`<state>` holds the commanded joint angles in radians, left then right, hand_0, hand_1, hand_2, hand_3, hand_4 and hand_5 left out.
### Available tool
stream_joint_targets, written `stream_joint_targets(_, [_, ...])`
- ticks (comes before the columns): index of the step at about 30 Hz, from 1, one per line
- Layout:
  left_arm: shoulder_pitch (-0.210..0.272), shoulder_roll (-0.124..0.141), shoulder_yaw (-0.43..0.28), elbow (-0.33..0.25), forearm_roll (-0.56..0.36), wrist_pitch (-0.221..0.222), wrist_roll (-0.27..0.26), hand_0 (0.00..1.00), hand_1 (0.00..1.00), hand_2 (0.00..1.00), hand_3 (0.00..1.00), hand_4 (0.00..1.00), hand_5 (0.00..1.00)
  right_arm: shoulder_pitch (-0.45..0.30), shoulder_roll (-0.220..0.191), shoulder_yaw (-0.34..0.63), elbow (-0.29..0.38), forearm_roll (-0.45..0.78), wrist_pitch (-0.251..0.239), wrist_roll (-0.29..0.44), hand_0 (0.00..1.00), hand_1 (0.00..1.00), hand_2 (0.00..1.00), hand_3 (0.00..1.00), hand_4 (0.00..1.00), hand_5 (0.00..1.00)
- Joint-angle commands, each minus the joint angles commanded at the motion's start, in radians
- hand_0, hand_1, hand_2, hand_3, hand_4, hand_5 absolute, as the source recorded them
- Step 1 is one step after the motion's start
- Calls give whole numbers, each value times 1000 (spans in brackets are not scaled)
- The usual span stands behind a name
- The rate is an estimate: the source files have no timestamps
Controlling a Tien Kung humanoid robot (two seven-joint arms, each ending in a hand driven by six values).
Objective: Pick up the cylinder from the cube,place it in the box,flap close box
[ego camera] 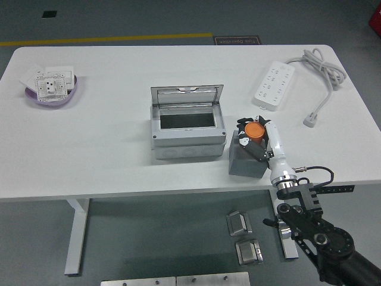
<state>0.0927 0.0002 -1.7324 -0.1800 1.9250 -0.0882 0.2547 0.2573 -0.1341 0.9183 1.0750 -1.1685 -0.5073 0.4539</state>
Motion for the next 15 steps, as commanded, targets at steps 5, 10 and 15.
stream_joint_targets(5, [1, 0, -3, 0, 1, 0, 0, 633, 575, 551, 602, 494, 40, 8, -3, 1, -1, -10, -7, 2, 533, 402, 416, 306, 2, 2])
stream_joint_targets(10, [2, 0, -4, 0, 2, 0, 0, 633, 576, 552, 604, 496, 46, 48, -16, -15, 2, -53, -15, -28, 539, 373, 406, 291, 2, 2])
stream_joint_targets(15, [1, 3, -4, 0, 3, -1, 2, 633, 576, 552, 604, 496, 46, 141, -26, -67, 7, -167, -1, -132, 539, 373, 406, 291, 2, 2])
